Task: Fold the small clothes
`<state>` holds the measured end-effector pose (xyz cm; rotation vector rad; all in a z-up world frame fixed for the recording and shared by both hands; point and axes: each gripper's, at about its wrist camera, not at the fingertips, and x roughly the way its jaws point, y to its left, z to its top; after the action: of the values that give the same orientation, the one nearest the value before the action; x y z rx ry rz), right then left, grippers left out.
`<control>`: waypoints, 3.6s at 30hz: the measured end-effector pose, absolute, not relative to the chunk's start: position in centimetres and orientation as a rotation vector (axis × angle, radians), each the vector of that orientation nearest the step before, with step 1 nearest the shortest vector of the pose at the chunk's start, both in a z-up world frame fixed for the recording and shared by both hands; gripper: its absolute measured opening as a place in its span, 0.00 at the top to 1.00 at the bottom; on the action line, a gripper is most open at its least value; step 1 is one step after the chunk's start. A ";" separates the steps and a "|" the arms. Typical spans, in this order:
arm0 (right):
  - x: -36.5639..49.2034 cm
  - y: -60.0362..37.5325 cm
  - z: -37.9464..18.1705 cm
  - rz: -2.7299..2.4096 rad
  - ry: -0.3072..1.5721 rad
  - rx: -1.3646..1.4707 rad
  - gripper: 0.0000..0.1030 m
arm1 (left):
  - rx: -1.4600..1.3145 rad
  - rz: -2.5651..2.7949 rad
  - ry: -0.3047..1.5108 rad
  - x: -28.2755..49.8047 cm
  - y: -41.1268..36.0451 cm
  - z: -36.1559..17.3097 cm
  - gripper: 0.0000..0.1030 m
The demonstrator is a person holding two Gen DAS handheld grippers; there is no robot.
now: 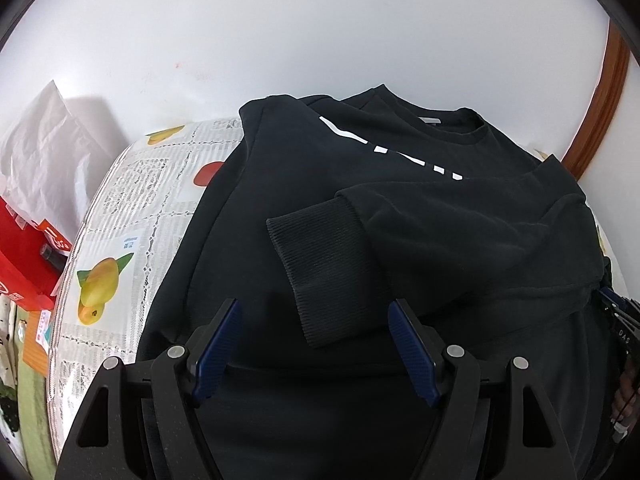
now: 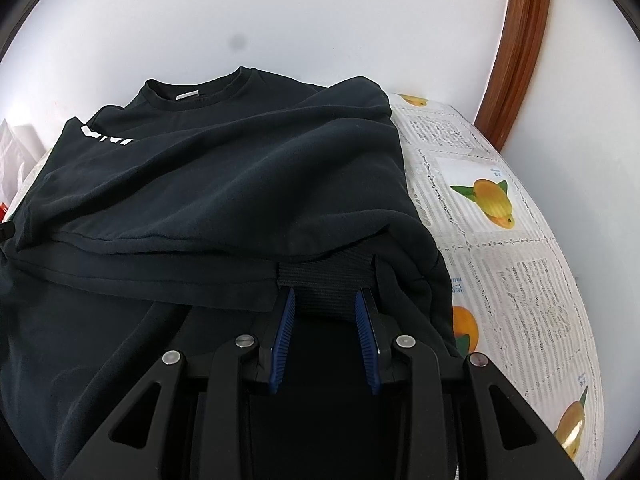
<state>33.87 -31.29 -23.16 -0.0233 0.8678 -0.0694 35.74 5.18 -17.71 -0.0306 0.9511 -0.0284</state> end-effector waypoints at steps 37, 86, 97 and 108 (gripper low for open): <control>34.0 -31.3 -23.5 -0.080 0.884 -0.022 0.71 | -0.146 -0.095 0.977 40.6 7.0 -19.8 0.90; 23.9 -35.4 -18.9 -0.178 0.814 0.030 0.69 | -0.078 0.022 0.923 29.9 10.8 -13.8 0.43; 16.0 -35.3 -22.3 -0.067 0.867 0.061 0.51 | -0.166 0.038 1.000 21.8 12.8 -17.4 0.42; 12.7 -34.4 -25.7 -0.095 0.867 0.095 0.51 | -0.186 0.012 0.982 16.9 12.9 -19.0 0.43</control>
<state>12.75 -34.39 -25.67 0.0952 0.8668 -0.0951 16.87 12.91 -18.98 -0.1860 0.9818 0.0123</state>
